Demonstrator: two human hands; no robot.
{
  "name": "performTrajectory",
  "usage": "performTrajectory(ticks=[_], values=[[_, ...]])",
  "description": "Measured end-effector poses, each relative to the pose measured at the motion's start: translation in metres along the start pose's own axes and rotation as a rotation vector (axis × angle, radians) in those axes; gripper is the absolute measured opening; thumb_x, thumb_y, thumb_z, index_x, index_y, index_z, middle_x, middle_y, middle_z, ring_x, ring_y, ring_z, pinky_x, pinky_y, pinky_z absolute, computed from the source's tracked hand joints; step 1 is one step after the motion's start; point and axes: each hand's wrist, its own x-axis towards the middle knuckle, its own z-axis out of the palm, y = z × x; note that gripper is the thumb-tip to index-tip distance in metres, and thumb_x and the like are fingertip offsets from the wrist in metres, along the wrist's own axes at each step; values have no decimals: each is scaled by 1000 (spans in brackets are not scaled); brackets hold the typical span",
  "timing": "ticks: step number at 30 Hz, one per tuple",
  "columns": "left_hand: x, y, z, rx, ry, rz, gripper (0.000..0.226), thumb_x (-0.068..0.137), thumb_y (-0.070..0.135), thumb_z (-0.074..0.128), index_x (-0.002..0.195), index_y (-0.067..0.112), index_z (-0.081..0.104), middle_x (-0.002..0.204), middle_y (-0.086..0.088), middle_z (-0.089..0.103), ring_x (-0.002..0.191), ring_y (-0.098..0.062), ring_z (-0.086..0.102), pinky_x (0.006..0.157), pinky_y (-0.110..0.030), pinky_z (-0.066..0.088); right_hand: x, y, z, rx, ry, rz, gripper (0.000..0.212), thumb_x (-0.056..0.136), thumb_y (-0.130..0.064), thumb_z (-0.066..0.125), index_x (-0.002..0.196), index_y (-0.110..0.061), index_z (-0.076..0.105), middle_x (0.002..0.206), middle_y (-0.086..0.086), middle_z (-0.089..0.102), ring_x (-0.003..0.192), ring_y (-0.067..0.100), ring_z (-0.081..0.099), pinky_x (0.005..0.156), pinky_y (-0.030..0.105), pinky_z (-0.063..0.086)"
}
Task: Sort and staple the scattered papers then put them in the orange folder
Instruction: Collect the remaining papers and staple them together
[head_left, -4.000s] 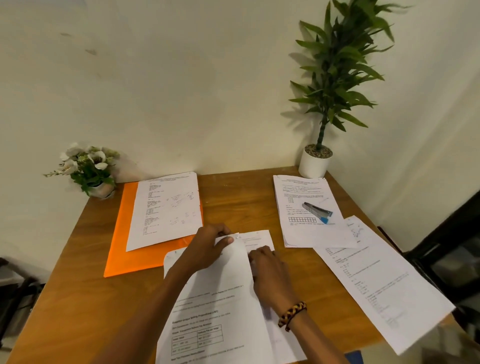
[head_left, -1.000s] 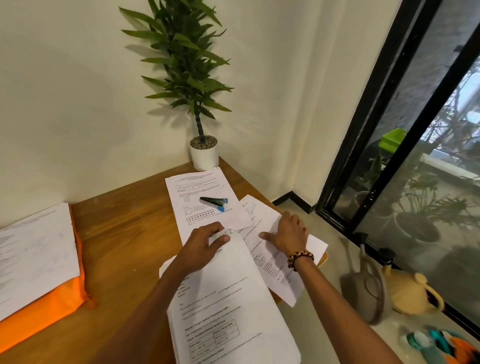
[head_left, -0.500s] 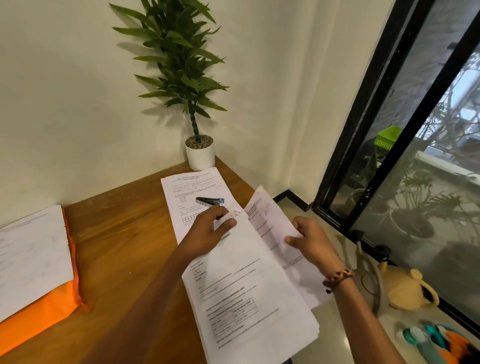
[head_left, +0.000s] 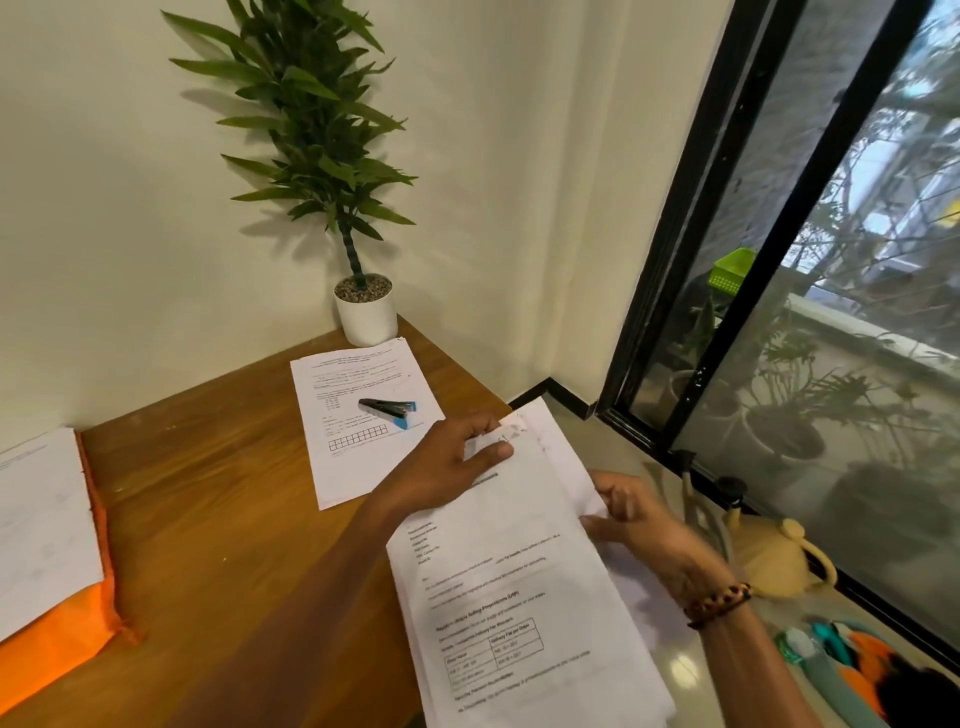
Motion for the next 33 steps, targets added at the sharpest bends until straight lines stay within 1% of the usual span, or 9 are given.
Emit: performTrajectory(ticks=[5, 8, 14, 18, 21, 24, 26, 29, 33], values=[[-15, 2, -11, 15, 122, -55, 19, 94, 52, 61, 95, 33, 61, 91, 22, 65, 89, 0, 63, 73, -15, 43, 7, -6, 31, -87, -99, 110, 22, 101, -25, 55, 118, -19, 67, 119, 2, 74, 112, 21, 71, 98, 45, 57], [-31, -5, -26, 56, 183, -65, 15, 94, 49, 63, 94, 34, 62, 93, 19, 66, 91, -3, 63, 78, -19, 46, 9, -8, 48, 60, -141, 125, 32, 103, -55, 33, 127, -48, 54, 137, -13, 63, 123, 12, 64, 104, 35, 53], [-56, -25, -51, 172, 300, -82, 24, 94, 50, 62, 109, 32, 61, 127, 13, 63, 107, -9, 60, 94, -25, 49, 39, -10, 114, -356, -153, -149, 68, 97, -52, 53, 154, -47, 16, 157, -34, 23, 143, -11, 27, 123, 32, 27], [-76, -30, -79, 177, 321, -63, 27, 95, 50, 60, 116, 33, 59, 128, 12, 64, 113, -14, 61, 94, -30, 52, 49, -20, 139, -373, -109, -224, 50, 104, -33, 50, 141, -44, 19, 141, -44, 13, 121, -40, 18, 103, -6, 16], [-97, -23, -103, 197, 425, -88, 42, 87, 54, 70, 121, 41, 49, 120, 22, 60, 108, -2, 59, 86, -21, 49, 57, -20, 153, -357, -75, -246, 61, 100, -41, 51, 153, -33, 23, 152, -32, 17, 136, -19, 23, 111, 7, 17], [-123, -32, -129, 131, 725, -118, 61, 73, 64, 78, 123, 40, 50, 117, 23, 61, 107, 3, 58, 87, -19, 47, 69, -28, 166, -90, -59, -287, 49, 98, -26, 60, 144, -31, 41, 145, -28, 46, 128, -18, 45, 100, 7, 41], [-141, -47, -135, 34, 822, -156, 59, 70, 63, 80, 116, 36, 56, 111, 23, 63, 103, 3, 60, 83, -17, 49, 79, -35, 173, 54, -30, -274, 42, 98, -12, 63, 138, -19, 54, 133, -12, 65, 122, 3, 62, 93, 24, 56], [-157, -64, -131, -204, 899, -255, 57, 70, 53, 84, 119, 35, 60, 116, 15, 65, 104, -4, 64, 75, -16, 55, 94, -43, 187, 52, -13, -225, 29, 96, -15, 66, 125, -19, 66, 121, -6, 73, 110, 18, 71, 90, 44, 61], [-173, -78, -134, -635, 1093, -253, 63, 71, 39, 84, 126, 25, 59, 118, -3, 69, 98, -24, 73, 68, -28, 62, 105, -48, 203, 109, -24, -194, 21, 96, -14, 67, 117, -17, 69, 112, -2, 77, 103, 25, 73, 88, 44, 62]])
